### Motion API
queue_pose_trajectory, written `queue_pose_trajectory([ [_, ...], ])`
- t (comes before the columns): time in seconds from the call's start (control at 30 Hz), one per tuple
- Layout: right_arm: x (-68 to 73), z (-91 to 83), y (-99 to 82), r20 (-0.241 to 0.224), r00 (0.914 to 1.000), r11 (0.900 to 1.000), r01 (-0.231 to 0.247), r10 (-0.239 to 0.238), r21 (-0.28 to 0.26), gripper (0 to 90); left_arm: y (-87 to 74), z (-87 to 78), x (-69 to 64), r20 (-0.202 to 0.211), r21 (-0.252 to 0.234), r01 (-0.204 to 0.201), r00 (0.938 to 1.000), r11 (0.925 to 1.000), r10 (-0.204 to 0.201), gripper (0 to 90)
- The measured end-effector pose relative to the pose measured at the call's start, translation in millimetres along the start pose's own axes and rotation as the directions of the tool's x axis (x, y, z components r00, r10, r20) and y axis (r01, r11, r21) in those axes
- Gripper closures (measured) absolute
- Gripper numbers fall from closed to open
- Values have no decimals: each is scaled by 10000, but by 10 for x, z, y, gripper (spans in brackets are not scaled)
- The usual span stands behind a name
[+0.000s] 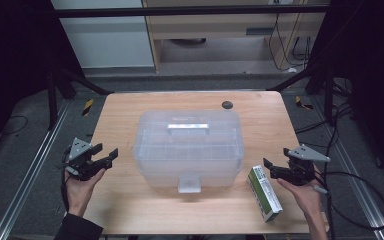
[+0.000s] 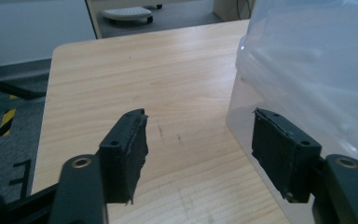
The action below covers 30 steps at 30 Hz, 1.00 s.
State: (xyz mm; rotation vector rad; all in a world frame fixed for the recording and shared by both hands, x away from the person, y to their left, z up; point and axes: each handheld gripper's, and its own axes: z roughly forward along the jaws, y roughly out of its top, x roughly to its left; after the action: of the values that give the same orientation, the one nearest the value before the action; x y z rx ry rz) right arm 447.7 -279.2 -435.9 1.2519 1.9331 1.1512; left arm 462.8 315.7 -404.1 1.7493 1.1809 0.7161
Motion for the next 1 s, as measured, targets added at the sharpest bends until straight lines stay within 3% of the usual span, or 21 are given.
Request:
queue_pose_trajectory([
  [0.23, -5, -13, -19, 49, 9999, 9998, 121, -122, 164, 162, 242, -105, -4, 416, -566, -227, 9988, 9981, 251, 297],
  [0.4, -8, -17, -7, 113, 9999, 9998, 119, -121, 173, 161, 329, -82, 35, 476, -643, -147, 9987, 9978, 177, 287],
  [0.53, -20, 9, -33, 191, 9998, 9995, 33, -39, 321, 161, 407, -44, 0, 467, -801, -541, 9972, 9953, 579, 311],
  [0.67, -18, 30, -55, 204, 9997, 9988, 147, -157, 468, 160, 516, 24, -35, 960, -614, -812, 9916, 9948, 868, 335],
  [0.8, -23, 34, -56, 197, 9998, 9990, 53, -61, 446, 161, 650, 51, -85, 968, -694, -1404, 9844, 9877, 1468, 339],
  [0.83, -25, 38, -59, 209, 9997, 9989, 99, -109, 460, 160, 697, 71, -85, 1178, -917, -1598, 9784, 9829, 1700, 342],
  [0.87, -27, 41, -63, 225, 9996, 9987, 148, -160, 490, 161, 739, 54, -92, 1112, -738, -1533, 9807, 9854, 1609, 342],
  [1.0, -34, 49, -81, 254, 9996, 9985, 124, -138, 540, 161, 878, 59, -95, 1412, -922, -1780, 9716, 9797, 1898, 323],
])
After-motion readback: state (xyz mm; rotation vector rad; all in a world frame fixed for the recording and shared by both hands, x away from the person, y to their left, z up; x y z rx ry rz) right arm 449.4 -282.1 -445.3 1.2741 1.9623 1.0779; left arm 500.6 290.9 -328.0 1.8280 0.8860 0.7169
